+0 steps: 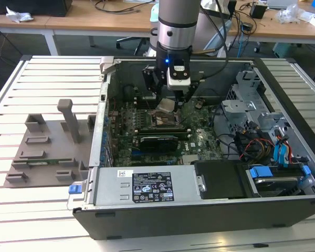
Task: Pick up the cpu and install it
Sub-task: 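Place the cpu into insertion slot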
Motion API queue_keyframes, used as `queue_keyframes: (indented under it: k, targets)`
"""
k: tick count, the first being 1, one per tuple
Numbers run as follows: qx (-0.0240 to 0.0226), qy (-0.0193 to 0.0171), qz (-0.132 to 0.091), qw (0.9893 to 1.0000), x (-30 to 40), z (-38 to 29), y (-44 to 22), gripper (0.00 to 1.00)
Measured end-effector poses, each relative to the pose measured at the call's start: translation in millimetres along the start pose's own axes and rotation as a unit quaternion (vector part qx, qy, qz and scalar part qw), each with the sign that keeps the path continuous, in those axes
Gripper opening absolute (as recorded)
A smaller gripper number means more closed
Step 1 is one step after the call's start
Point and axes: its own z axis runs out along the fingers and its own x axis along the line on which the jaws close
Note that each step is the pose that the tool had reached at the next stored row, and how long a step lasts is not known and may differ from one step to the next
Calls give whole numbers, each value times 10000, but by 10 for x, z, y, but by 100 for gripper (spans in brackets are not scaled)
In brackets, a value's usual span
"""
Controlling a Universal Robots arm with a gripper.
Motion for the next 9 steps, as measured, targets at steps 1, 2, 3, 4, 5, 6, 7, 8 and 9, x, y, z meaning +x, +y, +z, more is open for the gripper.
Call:
queue_keyframes:
  k: [1, 2, 3, 4, 5, 6, 7, 8, 9]
  targets:
    - [1, 1, 36, 10000, 0, 0, 0, 55]
    - [1, 3, 72, 10000, 0, 1, 0, 55]
    - [2, 4, 107, 9999, 0, 1, 0, 55]
    - [4, 8, 198, 9998, 0, 2, 0, 55]
    - [5, 11, 257, 9997, 0, 3, 0, 55]
    - [7, 14, 341, 9994, 0, 5, 0, 55]
    - [8, 16, 388, 9992, 0, 5, 0, 55]
    - [8, 18, 423, 9991, 0, 5, 0, 55]
    - [10, 20, 495, 9988, 0, 6, 0, 55]
